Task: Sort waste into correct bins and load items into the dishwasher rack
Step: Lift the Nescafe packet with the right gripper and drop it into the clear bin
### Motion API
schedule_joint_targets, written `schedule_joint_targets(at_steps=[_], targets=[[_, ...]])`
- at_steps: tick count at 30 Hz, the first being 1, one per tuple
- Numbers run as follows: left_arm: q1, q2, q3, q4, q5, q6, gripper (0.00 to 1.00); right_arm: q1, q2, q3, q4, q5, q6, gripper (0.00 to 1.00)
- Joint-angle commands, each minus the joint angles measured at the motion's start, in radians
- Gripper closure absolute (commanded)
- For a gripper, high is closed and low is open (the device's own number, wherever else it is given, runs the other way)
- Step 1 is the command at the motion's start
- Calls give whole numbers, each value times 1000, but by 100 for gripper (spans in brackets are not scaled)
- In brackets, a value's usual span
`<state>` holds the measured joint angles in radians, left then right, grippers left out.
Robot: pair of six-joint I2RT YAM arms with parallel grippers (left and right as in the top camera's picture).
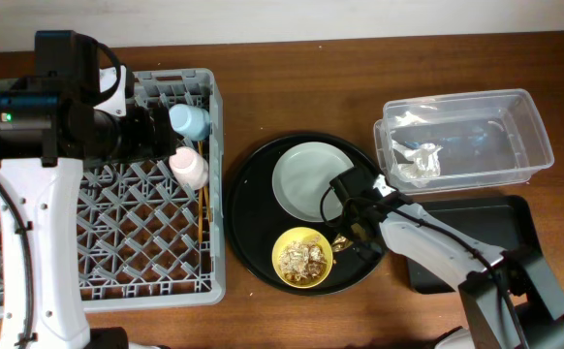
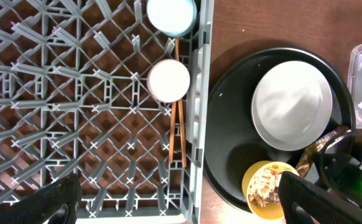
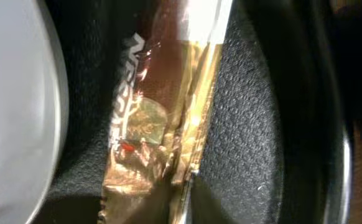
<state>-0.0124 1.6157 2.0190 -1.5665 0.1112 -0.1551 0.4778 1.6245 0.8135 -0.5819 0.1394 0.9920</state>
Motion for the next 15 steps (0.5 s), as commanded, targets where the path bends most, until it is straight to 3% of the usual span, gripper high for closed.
schedule_joint_targets(at_steps=[1, 11, 12, 13, 14, 15], targets=[[2, 5, 5, 2, -4, -9, 1, 6, 12, -16, -11, -48, 7, 96], [2, 5, 5, 2, -4, -9, 1, 6, -285, 106, -189, -45, -79, 94], [2, 5, 5, 2, -4, -9, 1, 6, -299, 106, -191, -46, -79, 86], [2, 5, 5, 2, -4, -9, 1, 6, -301, 106, -198, -53, -79, 64], [2, 5, 5, 2, -4, -9, 1, 6, -297, 104, -204, -57, -79, 48], [2, 5, 5, 2, -4, -9, 1, 8, -287, 97, -208, -61, -78, 44]])
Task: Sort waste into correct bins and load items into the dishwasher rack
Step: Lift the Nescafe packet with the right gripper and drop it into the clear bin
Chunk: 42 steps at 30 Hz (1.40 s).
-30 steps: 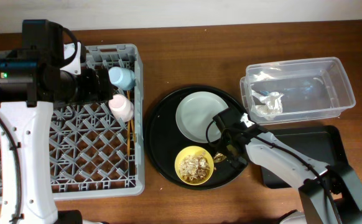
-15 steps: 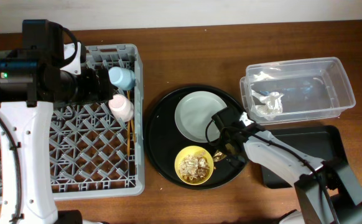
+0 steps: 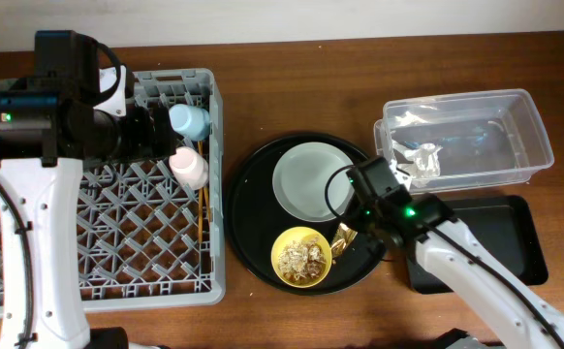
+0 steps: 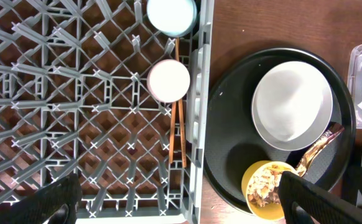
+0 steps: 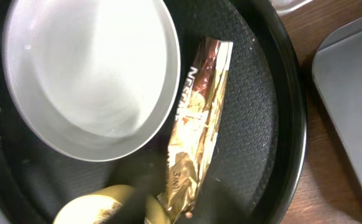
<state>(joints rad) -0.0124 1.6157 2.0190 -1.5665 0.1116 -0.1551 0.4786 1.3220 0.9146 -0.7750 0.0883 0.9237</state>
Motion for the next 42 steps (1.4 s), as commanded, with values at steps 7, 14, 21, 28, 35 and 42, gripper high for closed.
schedule_joint_targets(at_steps=[7, 14, 21, 28, 35, 42], targets=[[2, 5, 5, 2, -4, -9, 1, 47, 202, -77, 101, -62, 8, 36], [2, 5, 5, 2, -4, -9, 1, 91, 328, -77, 182, -56, 9, 34], [2, 5, 5, 2, -4, -9, 1, 90, 332, -76, 163, -28, 8, 79], [2, 5, 5, 2, -4, -9, 1, 90, 217, 100, -26, -11, -76, 96], [2, 5, 5, 2, -4, -9, 1, 22, 109, 295, -79, 249, -81, 96], [2, 5, 5, 2, -4, -9, 0, -300, 214, 294, 108, 223, -79, 94]])
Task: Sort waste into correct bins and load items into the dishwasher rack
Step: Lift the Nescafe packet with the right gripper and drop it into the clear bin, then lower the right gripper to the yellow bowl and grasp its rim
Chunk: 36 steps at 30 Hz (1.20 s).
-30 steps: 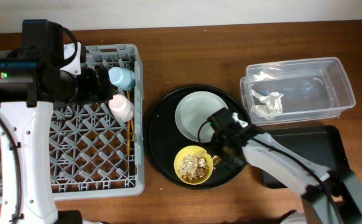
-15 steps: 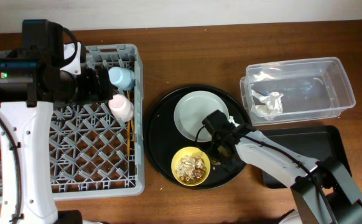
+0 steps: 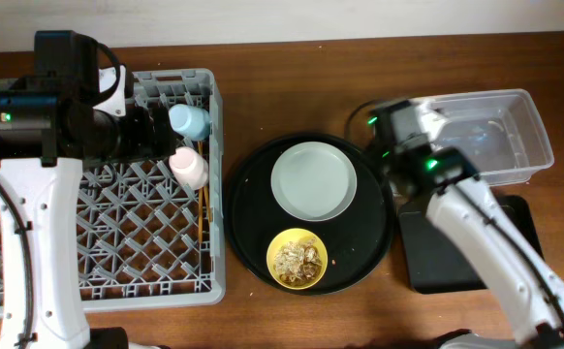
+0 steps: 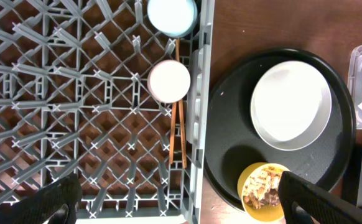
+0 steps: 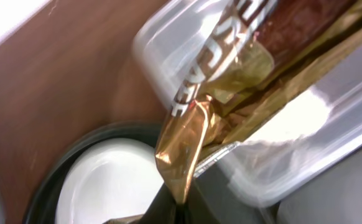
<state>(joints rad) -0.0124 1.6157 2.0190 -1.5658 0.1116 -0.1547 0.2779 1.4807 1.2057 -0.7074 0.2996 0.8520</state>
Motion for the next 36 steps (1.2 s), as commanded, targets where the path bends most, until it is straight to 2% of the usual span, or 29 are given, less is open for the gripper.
schedule_joint_targets(at_steps=[1, 5, 6, 7, 9, 10, 12, 15, 18, 20, 21, 23, 25, 29, 32, 36], targets=[[2, 5, 5, 1, -4, -9, 1, -131, 68, 2, 55, -7, -7, 91], [2, 5, 5, 1, -4, -10, 1, -234, 92, 3, 78, -61, -11, 73], [2, 5, 5, 1, -4, -10, 1, -247, 92, 2, 77, -60, -11, 60], [2, 5, 5, 1, -4, -9, 1, -261, 91, 3, 80, -61, -39, 43], [2, 5, 5, 1, -4, -10, 1, -282, 83, 10, 78, -72, -147, 20], [2, 5, 5, 1, -4, -10, 1, -288, 72, 18, 70, -93, -212, 17], [2, 5, 5, 1, -4, -9, 1, -293, 40, 63, 0, -161, -340, 16], [2, 5, 5, 1, -4, -9, 1, -279, -7, 155, -181, -355, -445, 18], [2, 5, 5, 1, -4, -9, 1, -210, -72, 208, -321, -533, -569, 23], [2, 5, 5, 1, -4, -9, 1, -124, -105, 208, -381, -581, -615, 27], [2, 5, 5, 1, -4, -9, 1, -52, -110, 207, -415, -576, -618, 31], [2, 5, 5, 1, -4, -10, 1, 52, -105, 199, -443, -577, -633, 46], [2, 5, 5, 1, -4, -9, 1, 177, -89, 180, -449, -577, -635, 51], [2, 5, 5, 1, -4, -10, 1, 426, -24, 128, -394, -562, -634, 56], [2, 5, 5, 1, -4, -10, 1, 579, 50, 100, -369, -447, -572, 56], [2, 5, 5, 1, -4, -10, 1, 702, 156, 100, -358, -311, -515, 55]])
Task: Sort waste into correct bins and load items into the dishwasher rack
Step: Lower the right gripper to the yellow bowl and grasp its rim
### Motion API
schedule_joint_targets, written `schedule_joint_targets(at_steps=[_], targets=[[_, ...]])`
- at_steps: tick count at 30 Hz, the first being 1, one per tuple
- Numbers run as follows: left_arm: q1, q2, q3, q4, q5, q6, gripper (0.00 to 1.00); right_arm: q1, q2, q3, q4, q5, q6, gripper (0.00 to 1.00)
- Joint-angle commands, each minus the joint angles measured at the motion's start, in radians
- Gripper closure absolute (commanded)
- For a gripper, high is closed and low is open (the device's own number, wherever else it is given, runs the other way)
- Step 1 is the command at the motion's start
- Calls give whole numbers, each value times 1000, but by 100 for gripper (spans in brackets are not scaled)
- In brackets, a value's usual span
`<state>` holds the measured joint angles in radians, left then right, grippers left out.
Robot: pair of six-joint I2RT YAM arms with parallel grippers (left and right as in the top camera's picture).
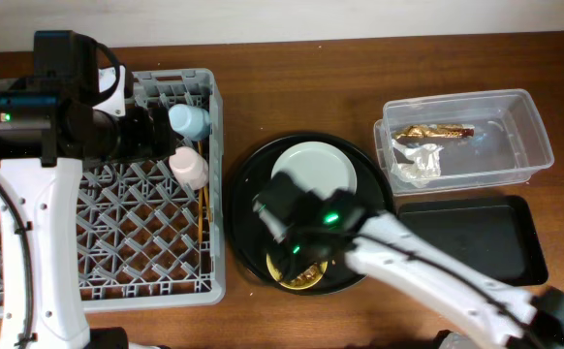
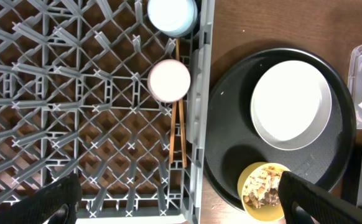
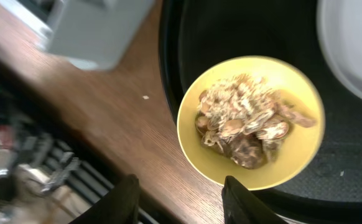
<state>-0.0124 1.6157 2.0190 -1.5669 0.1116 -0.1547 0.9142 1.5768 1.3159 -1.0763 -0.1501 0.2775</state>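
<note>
A yellow bowl [image 3: 250, 121] of food scraps sits at the front of the round black tray [image 1: 246, 204], beside a white plate [image 1: 313, 174]. My right gripper [image 3: 184, 202] hovers open over the bowl's near rim and the table edge, with nothing between its fingers. A gold wrapper [image 1: 435, 131] lies in the clear bin [image 1: 534, 126]. My left gripper [image 2: 184, 202] hangs open above the grey dishwasher rack [image 1: 117, 281]. The rack holds a blue cup [image 2: 171, 14], a pink cup [image 2: 168, 81] and chopsticks [image 2: 176, 124].
A crumpled clear wrapper [image 1: 418, 163] also lies in the clear bin. A black rectangular tray [image 1: 466, 237] sits in front of that bin, right of the round tray. Brown table wood shows between rack and tray.
The gold wrapper was in my right gripper over the clear bin; now it lies in the bin. The right gripper is open and has moved to the yellow bowl.
My right gripper was down at the gold wrapper on the round tray beside the plate. It then stood higher with the wrapper still over the tray. Later it held the wrapper at the clear bin, where the wrapper now lies. The left arm stayed over the rack.
</note>
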Motion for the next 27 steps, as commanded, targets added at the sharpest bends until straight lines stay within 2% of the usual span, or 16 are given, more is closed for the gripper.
schedule_joint_targets(at_steps=[1, 5, 12, 14, 15, 17, 18, 20, 27], targets=[[2, 5, 5, 2, -4, -10, 1, 87, 89, -11, 19, 144, 64, 55], [2, 5, 5, 2, -4, -9, 1, 136, 193, -11, 52, 144, 64, 55], [2, 5, 5, 2, -4, -9, 1, 139, 317, -11, 87, 144, 72, 57], [2, 5, 5, 2, -4, -10, 1, 139, 331, -11, 98, 144, 71, 61], [2, 5, 5, 2, -4, -9, 1, 139, 335, -11, 98, 147, 72, 66], [2, 5, 5, 2, -4, -10, 1, 138, 337, -11, 81, 182, 71, 88], [2, 5, 5, 2, -4, -10, 1, 138, 337, -11, 73, 196, 71, 92], [2, 5, 5, 2, -4, -10, 1, 137, 337, -10, 51, 224, 71, 96], [2, 5, 5, 2, -4, -10, 1, 116, 337, 45, -42, 254, 64, 96]])
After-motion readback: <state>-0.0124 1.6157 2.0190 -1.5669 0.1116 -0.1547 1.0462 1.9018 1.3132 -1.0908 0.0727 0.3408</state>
